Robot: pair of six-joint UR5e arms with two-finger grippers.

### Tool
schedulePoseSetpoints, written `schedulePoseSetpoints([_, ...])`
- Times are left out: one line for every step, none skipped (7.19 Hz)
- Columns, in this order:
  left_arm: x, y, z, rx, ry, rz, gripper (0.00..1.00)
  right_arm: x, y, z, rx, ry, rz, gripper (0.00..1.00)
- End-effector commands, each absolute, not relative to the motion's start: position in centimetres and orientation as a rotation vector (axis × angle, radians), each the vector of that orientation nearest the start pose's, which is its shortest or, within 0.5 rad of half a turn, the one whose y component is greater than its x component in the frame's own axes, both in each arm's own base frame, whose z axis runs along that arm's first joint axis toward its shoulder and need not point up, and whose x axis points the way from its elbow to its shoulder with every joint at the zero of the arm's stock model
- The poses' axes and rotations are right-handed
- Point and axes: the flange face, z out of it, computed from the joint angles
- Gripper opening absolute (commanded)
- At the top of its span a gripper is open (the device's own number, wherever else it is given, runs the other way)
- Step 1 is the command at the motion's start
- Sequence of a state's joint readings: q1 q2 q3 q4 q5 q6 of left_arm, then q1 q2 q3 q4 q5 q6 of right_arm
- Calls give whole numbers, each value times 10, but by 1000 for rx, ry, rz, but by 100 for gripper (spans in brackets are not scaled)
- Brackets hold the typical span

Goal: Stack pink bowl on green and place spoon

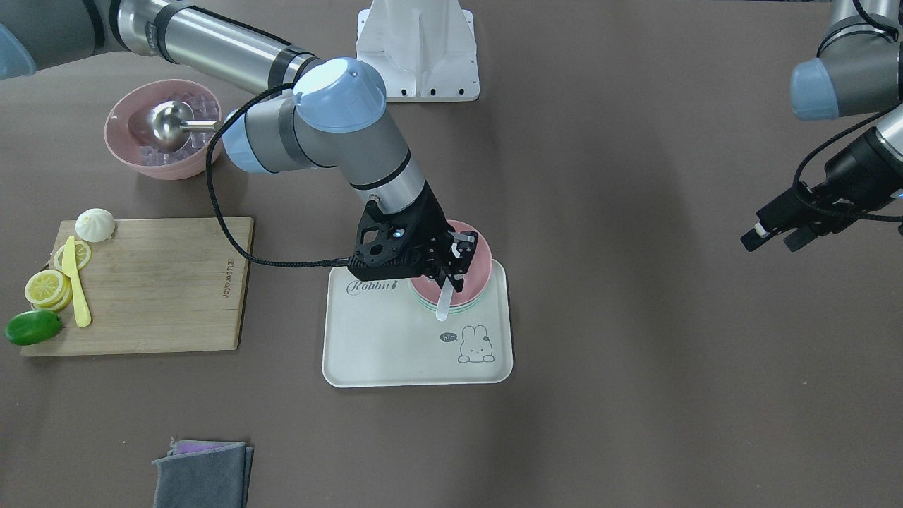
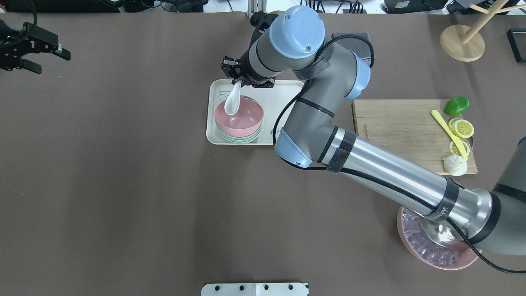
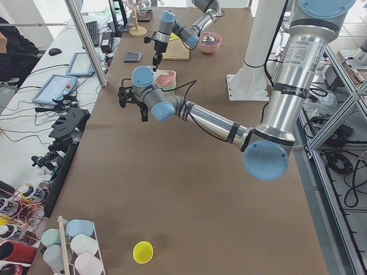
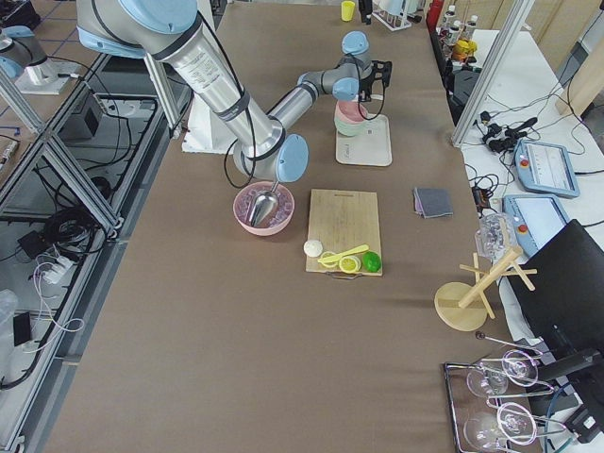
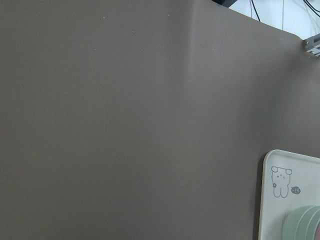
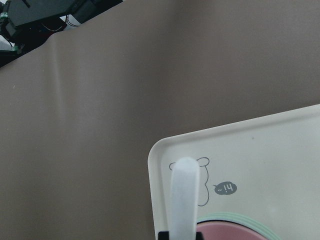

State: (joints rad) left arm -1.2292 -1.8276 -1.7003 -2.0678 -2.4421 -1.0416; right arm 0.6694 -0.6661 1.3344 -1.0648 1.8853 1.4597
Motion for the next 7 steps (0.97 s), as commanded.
schedulePoseSetpoints([141, -570, 389, 123, 1142, -241, 98, -545, -542, 148, 177, -1166, 276, 100])
schedulePoseSetpoints([136, -569, 401, 133, 1120, -263, 98, -537, -535, 153, 171, -1170, 269, 100])
schedulePoseSetpoints([132, -574, 406, 181, 1072, -301, 98, -528, -530, 156, 148, -1162, 262, 100])
schedulePoseSetpoints([118, -578, 407, 192, 1063, -330, 98, -498, -544, 159, 152, -1109, 232, 100])
schedulePoseSetpoints([79, -587, 411, 268, 1036, -308, 98, -444, -558, 177, 142, -1004, 187, 100])
schedulePoseSetpoints([45, -589, 435, 354, 960, -172, 98, -389, -567, 205, 144, -891, 124, 100])
schedulePoseSetpoints([8, -592, 459, 335, 886, -139, 98, -338, -573, 233, 151, -785, 51, 100])
